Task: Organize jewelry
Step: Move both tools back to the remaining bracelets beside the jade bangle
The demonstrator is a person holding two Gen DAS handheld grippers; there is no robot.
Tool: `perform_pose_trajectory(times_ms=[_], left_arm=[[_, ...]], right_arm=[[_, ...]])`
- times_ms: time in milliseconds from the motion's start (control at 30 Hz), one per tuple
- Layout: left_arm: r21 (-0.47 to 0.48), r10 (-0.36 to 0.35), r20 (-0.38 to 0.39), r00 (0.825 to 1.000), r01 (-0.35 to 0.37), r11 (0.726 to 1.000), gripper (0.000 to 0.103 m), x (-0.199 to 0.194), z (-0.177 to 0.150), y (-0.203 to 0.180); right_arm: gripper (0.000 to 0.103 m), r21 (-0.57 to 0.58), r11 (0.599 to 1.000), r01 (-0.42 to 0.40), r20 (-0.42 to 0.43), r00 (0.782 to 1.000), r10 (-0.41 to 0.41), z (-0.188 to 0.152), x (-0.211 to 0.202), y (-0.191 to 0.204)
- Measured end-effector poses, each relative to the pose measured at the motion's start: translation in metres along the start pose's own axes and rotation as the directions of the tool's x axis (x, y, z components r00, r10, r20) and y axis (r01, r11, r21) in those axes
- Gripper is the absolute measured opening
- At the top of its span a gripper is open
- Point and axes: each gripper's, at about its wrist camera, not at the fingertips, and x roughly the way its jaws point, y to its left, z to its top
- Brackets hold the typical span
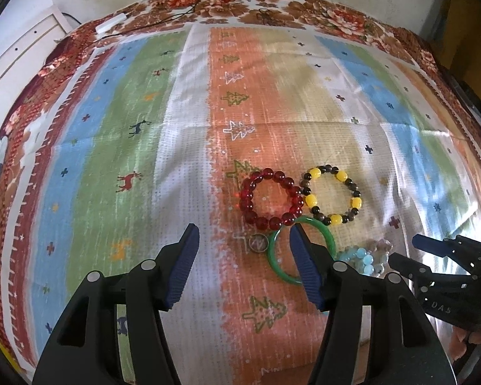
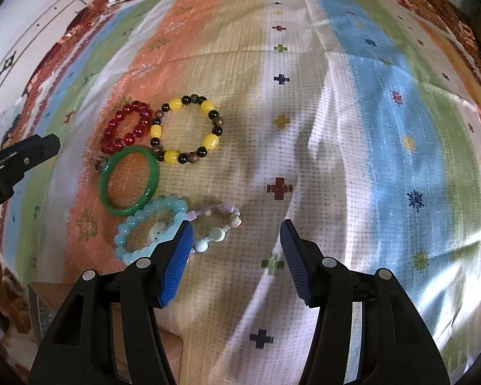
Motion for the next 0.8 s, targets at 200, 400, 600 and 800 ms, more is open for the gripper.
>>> perform_pose_trajectory(times_ms=[200, 400, 600, 800], left_arm=[[-0.008, 0.004, -0.017, 1.0, -0.004, 1.0, 0.059, 0.012, 0.007, 0.005], [-0.01, 0.02, -0.046, 0.999, -0.021, 1.0, 0.059, 0.029, 0.012, 0.01], [-0.012, 0.017, -0.072, 0.997, -0.018, 1.0, 0.059, 0.043, 0.018, 0.01], [0.001, 0.027, -0.097, 0.995, -0.027, 1.0, 0.059, 0.059, 0.022, 0.005]], right_arm=[[0.056, -0.009, 1.0, 0.011, -0.022, 1.0, -0.012, 0.005, 0.01, 0.002], [0.056, -0.022, 0.999, 0.03, -0.049, 0.998, -0.032, 0.009, 0.021, 0.004], [0.056, -0.043, 0.998, 0.052, -0.056, 0.997, -0.054, 0.014, 0.03, 0.008], [0.057, -0.066, 0.995, 0.069, -0.073, 0.995, -0.074, 0.021, 0.038, 0.013]])
